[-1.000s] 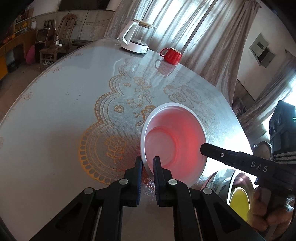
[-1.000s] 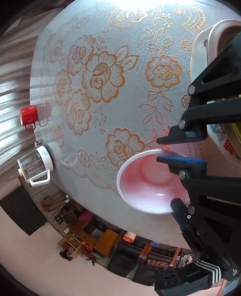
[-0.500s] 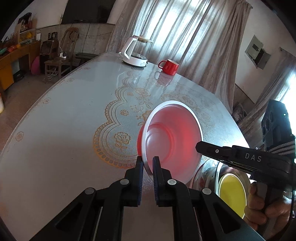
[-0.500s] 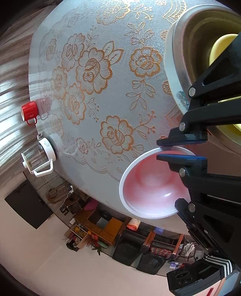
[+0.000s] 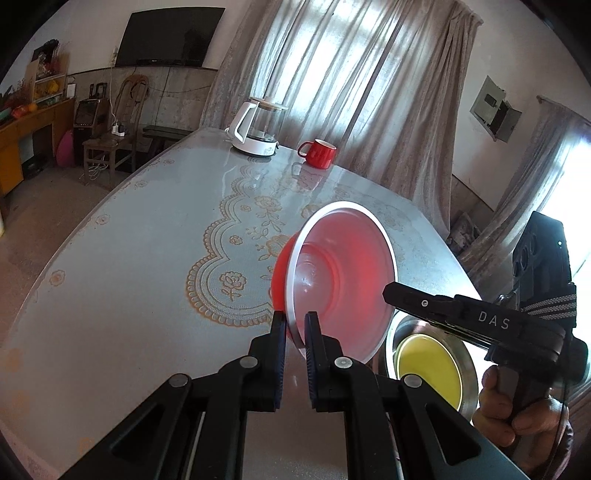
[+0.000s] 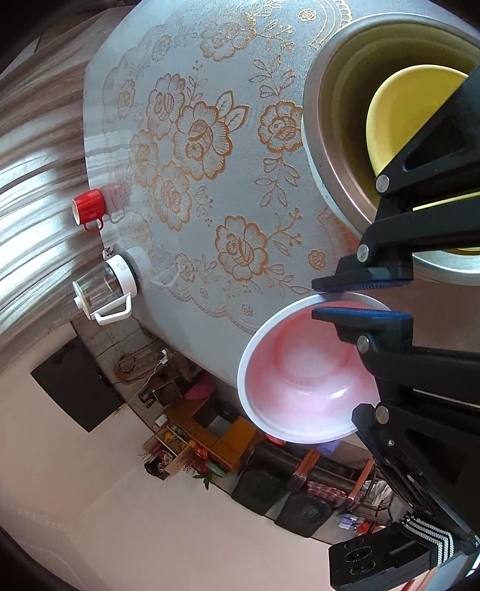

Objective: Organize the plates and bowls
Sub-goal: 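Lower the red bowl into the yellow bowl with both tools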

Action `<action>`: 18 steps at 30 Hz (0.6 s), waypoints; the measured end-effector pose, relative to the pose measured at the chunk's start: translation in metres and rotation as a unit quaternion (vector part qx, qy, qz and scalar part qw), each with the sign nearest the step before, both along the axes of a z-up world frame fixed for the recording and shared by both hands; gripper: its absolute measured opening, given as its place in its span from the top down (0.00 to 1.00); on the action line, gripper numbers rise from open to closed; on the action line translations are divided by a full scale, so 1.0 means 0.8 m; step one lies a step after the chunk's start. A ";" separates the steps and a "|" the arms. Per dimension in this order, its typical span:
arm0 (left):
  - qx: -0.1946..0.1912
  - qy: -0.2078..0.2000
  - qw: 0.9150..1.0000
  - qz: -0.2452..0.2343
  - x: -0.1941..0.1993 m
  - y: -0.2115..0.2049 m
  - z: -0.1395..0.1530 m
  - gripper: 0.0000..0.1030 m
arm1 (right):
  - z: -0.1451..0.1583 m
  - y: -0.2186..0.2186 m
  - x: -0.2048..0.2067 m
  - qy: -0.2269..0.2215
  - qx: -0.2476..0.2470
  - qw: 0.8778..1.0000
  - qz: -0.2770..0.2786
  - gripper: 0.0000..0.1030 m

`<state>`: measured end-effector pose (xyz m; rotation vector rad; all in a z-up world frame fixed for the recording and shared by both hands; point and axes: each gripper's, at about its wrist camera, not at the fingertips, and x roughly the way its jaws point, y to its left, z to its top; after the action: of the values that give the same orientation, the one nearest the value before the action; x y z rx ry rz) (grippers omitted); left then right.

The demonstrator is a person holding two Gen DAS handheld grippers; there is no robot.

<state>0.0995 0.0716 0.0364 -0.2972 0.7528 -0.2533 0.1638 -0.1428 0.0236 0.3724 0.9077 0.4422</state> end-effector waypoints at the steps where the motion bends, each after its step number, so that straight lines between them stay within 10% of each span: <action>1: 0.000 -0.002 1.000 -0.004 -0.002 -0.003 0.002 0.91 | 0.003 -0.004 -0.004 -0.004 0.005 1.000 -0.002 0.93; 18: -0.018 -0.011 0.992 -0.124 -0.033 -0.082 0.031 0.90 | 0.054 -0.097 -0.087 -0.062 0.019 0.996 -0.058 0.93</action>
<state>0.0728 0.0060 0.0612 -0.2341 0.7646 -0.5049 0.0940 -0.2204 0.0668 0.4252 0.7542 0.3708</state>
